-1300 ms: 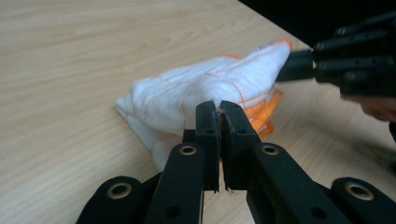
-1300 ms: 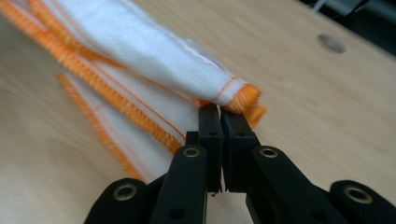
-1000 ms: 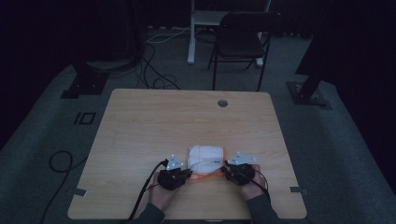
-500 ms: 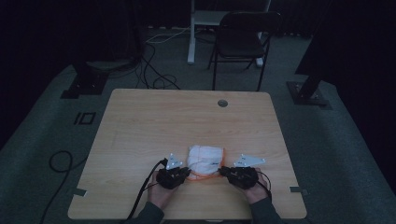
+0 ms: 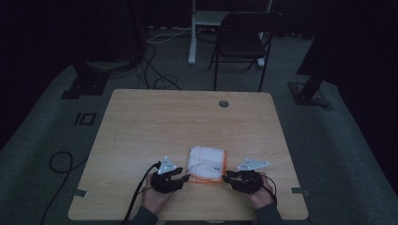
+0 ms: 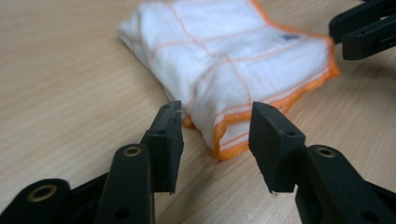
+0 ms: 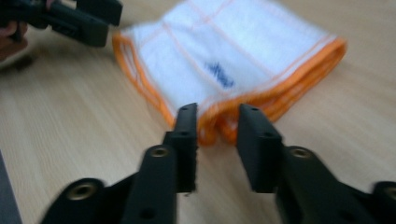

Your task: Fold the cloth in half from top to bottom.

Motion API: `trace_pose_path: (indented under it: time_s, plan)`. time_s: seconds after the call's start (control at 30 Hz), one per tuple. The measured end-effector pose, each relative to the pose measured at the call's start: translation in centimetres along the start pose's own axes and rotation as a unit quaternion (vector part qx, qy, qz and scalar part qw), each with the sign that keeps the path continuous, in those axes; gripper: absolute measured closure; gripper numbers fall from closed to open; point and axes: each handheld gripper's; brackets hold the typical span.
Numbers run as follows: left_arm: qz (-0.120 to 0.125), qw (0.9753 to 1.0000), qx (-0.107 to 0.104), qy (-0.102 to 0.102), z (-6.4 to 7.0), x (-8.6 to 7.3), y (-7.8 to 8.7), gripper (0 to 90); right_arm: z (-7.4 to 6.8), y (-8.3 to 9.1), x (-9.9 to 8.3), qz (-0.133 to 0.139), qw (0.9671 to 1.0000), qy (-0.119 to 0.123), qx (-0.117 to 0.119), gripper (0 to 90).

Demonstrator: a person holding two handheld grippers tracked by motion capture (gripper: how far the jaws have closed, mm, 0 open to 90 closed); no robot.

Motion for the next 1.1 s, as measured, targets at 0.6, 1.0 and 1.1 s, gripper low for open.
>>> trace_pose_path:
  time_s: [0.6,1.0,1.1]
  plan:
    - [0.030,0.9985,0.035,0.030,-1.9,0.2,1.1,57.9,1.0,0.6,-0.7,0.039,0.9968,-0.018,-0.068,66.4]
    - [0.033,0.9973,0.052,0.039,-3.0,-0.3,1.6,56.9,2.2,0.4,-1.3,0.031,0.9943,-0.030,-0.098,64.7]
    - [0.032,0.9971,0.055,0.042,-3.2,-0.5,1.7,56.9,2.4,0.4,-1.4,0.032,0.9940,-0.035,-0.098,64.7]
Point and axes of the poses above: each handheld gripper's, and its own axes: y roughly backward along the jaws, x roughly out of its top, z roughly to its right, and after that the axes turned 6 degrees about -z, right-handed
